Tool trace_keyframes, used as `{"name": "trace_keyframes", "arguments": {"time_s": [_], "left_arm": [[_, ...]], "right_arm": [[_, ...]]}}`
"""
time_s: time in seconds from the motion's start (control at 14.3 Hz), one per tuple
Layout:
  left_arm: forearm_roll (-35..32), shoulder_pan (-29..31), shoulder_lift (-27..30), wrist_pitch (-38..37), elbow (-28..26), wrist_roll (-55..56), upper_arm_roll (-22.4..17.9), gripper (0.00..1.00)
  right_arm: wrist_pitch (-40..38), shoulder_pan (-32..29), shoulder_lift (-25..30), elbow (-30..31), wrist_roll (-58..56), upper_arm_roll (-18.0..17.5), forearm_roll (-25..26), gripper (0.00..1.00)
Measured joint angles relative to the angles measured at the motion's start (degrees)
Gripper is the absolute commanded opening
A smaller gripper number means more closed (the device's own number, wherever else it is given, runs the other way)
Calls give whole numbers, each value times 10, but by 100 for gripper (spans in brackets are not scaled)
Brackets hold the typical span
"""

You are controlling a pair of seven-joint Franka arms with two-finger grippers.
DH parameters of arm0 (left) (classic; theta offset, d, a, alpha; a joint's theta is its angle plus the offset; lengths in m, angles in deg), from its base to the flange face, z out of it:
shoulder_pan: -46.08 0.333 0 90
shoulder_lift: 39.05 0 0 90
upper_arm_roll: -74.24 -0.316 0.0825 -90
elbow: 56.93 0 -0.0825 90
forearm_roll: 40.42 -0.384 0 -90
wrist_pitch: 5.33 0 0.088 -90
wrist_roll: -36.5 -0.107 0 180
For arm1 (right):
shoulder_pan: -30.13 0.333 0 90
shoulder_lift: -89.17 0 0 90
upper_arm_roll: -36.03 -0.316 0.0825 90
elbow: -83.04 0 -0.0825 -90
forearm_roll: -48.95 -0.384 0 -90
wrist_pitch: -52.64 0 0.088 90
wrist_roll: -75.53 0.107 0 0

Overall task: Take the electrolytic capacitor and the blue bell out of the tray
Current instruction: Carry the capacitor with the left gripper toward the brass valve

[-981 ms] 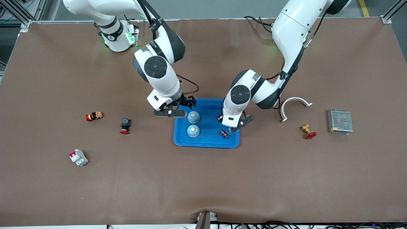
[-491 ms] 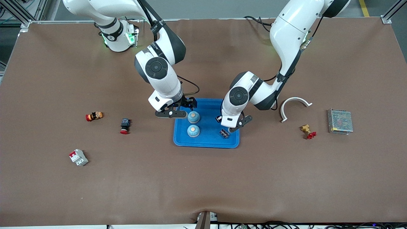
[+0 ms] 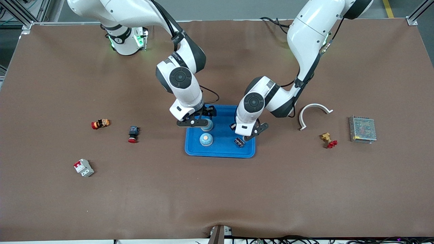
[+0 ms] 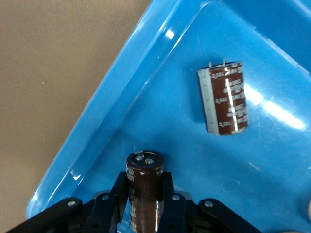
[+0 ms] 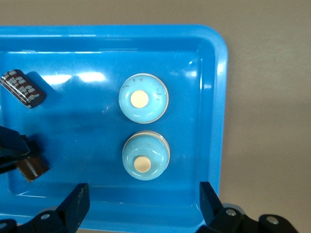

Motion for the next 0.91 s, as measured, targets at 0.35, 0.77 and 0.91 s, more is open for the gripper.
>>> {"name": "trace_keyframes", "arguments": {"time_s": [0.35, 0.77, 0.91], "left_arm": [[-4, 13, 72, -67, 13, -5, -8, 0], [-16, 97, 151, -157, 9, -97, -10, 0], [-17, 135, 166, -171, -5, -155, -11, 0]], "right_arm": [[29, 7, -26, 0, 0, 0, 8, 100], [62, 9, -50, 0, 0, 0, 19, 100], [73, 11, -60, 0, 0, 0, 21, 100]]}}
